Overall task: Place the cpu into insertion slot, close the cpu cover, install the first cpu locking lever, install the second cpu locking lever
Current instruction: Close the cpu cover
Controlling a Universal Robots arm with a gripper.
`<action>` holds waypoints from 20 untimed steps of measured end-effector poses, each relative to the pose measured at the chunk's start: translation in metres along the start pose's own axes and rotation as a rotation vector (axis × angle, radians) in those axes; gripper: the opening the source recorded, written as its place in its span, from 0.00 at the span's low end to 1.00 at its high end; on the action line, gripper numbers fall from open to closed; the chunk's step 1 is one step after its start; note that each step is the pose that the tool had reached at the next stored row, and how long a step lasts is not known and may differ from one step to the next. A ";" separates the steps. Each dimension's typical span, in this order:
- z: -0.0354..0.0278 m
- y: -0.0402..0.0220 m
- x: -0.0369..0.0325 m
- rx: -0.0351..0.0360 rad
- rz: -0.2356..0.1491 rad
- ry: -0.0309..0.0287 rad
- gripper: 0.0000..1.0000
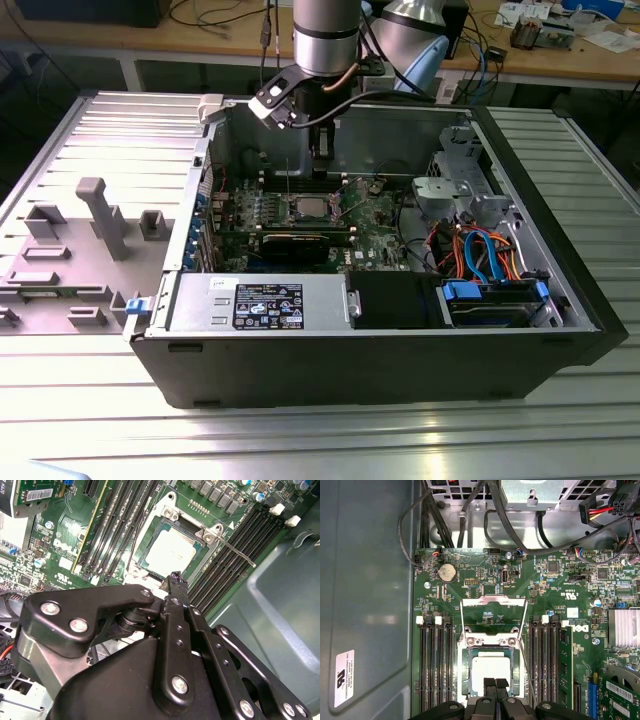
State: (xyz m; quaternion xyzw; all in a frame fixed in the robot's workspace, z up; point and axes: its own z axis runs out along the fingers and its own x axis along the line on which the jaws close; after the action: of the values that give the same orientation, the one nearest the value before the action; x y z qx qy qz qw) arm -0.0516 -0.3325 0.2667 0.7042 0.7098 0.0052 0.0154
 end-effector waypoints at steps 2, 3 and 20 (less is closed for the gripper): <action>-0.0001 0.0005 0.0000 0.0002 0.000 -0.0001 0.11; -0.0002 0.0008 0.0000 0.0004 0.000 -0.0002 0.11; -0.0001 0.0035 0.0006 0.0015 0.000 -0.0084 0.11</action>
State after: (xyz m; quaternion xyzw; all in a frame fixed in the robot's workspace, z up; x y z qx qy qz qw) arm -0.0481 -0.3319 0.2669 0.7041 0.7098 0.0017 0.0179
